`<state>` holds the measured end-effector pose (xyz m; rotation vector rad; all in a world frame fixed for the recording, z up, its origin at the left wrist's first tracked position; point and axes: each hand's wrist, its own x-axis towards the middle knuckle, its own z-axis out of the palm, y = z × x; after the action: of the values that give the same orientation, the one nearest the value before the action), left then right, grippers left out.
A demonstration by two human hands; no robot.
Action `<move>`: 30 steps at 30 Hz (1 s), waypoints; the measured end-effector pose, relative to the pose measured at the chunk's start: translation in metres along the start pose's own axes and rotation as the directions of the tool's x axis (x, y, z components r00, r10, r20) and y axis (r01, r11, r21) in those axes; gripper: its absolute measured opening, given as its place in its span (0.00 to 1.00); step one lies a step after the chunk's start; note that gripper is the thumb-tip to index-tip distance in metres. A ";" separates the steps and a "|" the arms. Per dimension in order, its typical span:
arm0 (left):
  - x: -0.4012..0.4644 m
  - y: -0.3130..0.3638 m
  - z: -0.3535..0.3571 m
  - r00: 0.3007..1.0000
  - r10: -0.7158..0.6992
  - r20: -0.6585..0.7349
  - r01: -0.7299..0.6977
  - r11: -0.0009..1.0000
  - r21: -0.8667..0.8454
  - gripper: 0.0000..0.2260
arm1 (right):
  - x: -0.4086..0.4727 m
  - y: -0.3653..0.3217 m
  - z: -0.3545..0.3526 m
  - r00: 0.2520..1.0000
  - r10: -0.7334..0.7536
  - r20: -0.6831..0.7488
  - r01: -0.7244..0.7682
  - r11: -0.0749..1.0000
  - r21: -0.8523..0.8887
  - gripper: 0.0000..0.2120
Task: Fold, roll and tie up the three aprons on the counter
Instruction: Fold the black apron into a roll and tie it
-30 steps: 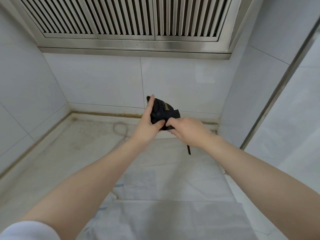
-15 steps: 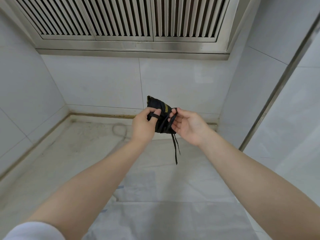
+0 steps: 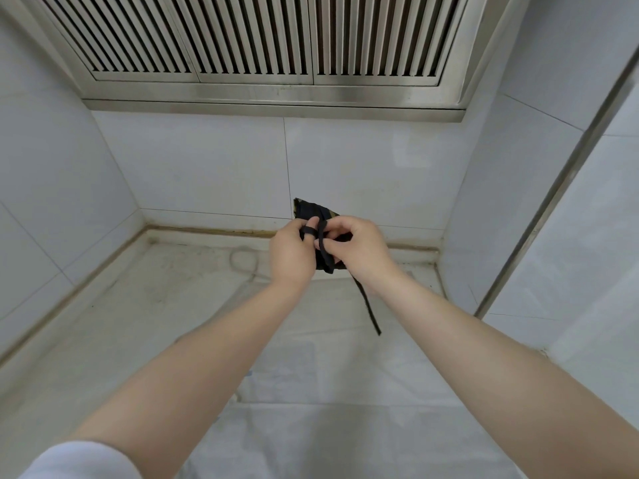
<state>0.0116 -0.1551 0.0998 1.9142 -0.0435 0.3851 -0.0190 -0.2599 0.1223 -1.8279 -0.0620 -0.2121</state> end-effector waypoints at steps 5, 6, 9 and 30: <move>0.001 -0.003 0.000 0.999 0.046 0.008 -0.047 0.997 0.061 0.13 | 0.007 0.008 0.006 0.977 -0.206 -0.054 0.172 0.912 -0.374 0.03; 0.001 -0.004 -0.001 0.997 0.073 0.018 -0.074 0.994 0.075 0.12 | 0.008 0.009 0.003 0.976 -0.213 -0.045 0.184 0.918 -0.352 0.03; 0.000 -0.008 -0.004 0.990 0.131 0.048 -0.135 0.985 0.109 0.09 | 0.009 0.006 -0.005 0.989 -0.140 0.056 0.150 0.945 -0.291 0.04; 0.018 -0.010 -0.036 0.992 0.065 0.110 -0.070 0.997 0.043 0.05 | 0.013 0.019 -0.056 0.928 0.281 0.243 -0.233 0.950 -0.205 0.13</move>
<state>0.0218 -0.1161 0.1071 1.9823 -0.1731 0.3291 -0.0096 -0.3192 0.1208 -2.0070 0.0077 0.2266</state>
